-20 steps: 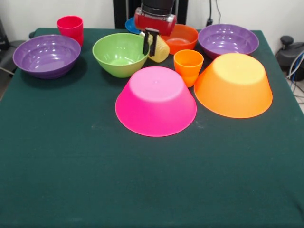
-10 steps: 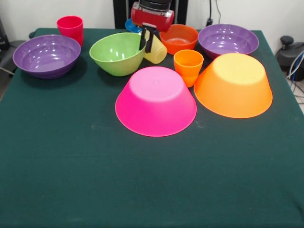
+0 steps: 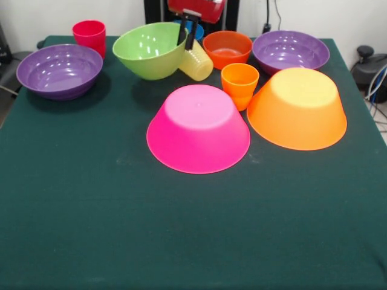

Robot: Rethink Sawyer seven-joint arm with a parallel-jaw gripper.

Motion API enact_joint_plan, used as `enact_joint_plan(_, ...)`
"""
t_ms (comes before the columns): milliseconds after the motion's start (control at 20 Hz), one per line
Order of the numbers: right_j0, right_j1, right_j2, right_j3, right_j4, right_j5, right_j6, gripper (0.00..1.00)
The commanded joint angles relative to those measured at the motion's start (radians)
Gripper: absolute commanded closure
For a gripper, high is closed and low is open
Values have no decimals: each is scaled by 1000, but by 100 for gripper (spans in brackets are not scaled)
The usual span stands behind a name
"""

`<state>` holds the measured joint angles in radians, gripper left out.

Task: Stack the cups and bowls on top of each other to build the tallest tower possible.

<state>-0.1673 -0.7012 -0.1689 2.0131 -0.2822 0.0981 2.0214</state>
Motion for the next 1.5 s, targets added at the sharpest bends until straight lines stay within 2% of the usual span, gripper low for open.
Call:
enact_joint_plan(50, 39, -109, 78, -143, 36, 252, -1, 100)
enact_joint_plan(200, 53, -108, 80, -190, 27, 300, 4, 100)
enact_joint_plan(450, 54, -95, 108, -238, 18, 328, 9, 100)
enact_joint_plan(900, 60, 29, 157, -274, 39, 224, 77, 100)
enact_joint_plan(1250, 111, 50, 124, -288, 52, 240, 117, 100)
enact_joint_plan(1500, 139, 64, 112, -301, 89, 277, 139, 100)
